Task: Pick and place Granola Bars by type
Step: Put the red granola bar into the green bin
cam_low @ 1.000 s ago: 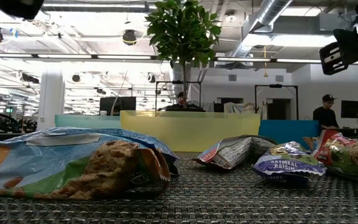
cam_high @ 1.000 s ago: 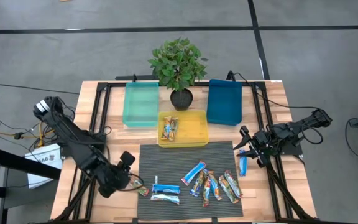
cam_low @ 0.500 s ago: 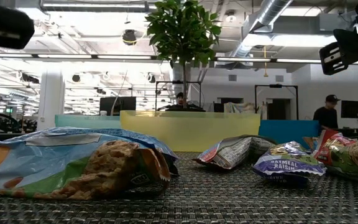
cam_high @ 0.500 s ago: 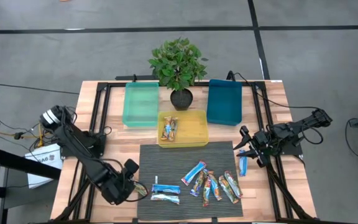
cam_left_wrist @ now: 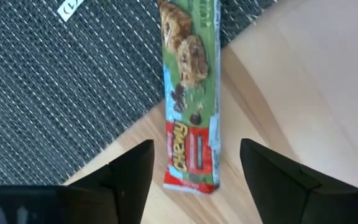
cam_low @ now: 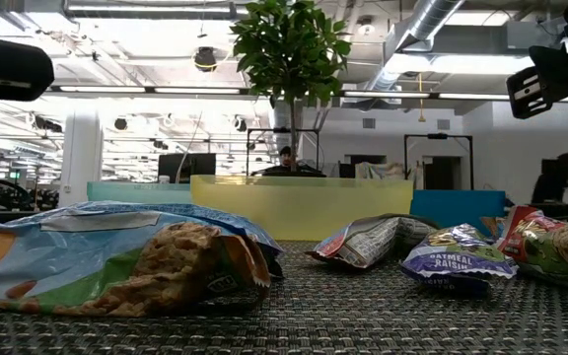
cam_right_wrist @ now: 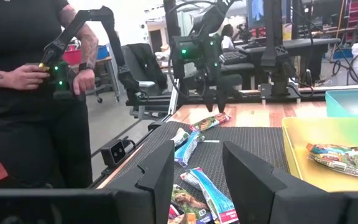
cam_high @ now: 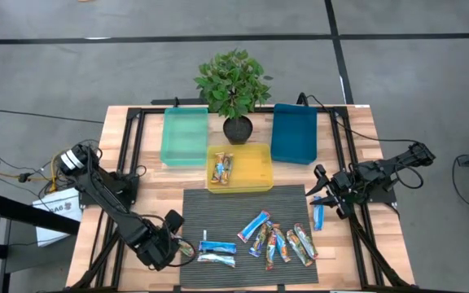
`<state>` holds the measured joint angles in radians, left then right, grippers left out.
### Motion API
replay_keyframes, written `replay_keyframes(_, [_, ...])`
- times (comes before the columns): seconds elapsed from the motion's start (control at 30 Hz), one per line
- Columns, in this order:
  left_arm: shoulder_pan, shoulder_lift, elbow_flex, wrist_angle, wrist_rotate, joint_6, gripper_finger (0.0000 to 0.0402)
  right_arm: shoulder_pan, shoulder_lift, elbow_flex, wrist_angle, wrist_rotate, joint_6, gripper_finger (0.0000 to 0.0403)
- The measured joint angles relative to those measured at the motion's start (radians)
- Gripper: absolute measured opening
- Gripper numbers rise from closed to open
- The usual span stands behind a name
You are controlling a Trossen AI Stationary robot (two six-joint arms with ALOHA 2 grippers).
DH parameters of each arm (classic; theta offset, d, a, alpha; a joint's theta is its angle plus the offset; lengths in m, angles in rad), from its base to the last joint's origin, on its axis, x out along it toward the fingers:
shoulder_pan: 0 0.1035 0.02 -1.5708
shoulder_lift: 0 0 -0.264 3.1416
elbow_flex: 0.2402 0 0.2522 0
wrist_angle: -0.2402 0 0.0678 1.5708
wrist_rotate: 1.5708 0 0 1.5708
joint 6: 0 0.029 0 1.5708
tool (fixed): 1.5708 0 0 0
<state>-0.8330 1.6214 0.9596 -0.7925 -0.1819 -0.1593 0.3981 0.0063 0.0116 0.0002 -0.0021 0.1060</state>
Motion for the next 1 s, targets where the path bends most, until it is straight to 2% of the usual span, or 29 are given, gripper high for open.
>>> replay_keyframes(0.4, [0.008,0.022,-0.001,0.014,-0.024,0.0,0.0231,0.0,0.0,0.0,0.0,0.0,0.0,0.013])
replay_keyframes(0.67, [0.015,0.047,-0.076,0.166,0.017,-0.006,0.0231,0.0,0.0,-0.001,0.003,0.0,0.0,0.013])
replay_keyframes(1.0, [0.017,0.046,-0.091,0.164,0.017,-0.018,0.0227,0.0,0.0,-0.001,0.006,0.001,0.0,0.013])
